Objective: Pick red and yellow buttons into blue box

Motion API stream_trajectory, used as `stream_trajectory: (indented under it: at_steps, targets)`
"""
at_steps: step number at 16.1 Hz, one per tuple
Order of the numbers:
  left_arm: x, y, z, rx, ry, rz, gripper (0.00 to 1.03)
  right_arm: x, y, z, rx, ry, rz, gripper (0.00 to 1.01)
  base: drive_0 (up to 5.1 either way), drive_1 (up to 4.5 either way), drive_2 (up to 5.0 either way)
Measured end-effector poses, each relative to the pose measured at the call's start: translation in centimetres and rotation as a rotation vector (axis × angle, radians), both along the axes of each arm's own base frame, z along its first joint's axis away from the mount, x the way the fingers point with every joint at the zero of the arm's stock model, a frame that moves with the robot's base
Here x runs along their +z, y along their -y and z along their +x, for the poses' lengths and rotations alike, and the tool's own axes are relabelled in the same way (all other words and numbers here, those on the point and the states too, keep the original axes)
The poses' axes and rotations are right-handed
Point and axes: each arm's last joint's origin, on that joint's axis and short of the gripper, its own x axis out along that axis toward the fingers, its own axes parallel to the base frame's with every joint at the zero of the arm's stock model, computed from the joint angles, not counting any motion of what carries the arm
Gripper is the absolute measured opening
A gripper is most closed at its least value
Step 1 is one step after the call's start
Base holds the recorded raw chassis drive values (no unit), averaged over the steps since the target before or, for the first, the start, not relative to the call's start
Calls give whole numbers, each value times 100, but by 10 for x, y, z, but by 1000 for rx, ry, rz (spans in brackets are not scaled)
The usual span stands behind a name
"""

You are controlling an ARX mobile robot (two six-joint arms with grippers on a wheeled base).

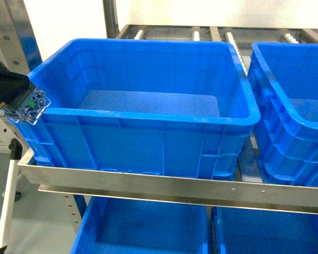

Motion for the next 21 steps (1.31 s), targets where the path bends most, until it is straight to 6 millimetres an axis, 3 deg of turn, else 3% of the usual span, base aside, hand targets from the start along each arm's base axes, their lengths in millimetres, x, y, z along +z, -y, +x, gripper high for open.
stream_trajectory:
  at_steps: [16,21]
  targets:
    - [0,0,0,0,3,0,24,0,0,0,0,0,0,41,488,-232,-232]
    - [0,1,0,-11,2,-2,24,0,0,0,-6,1,-1,41,0,0,0]
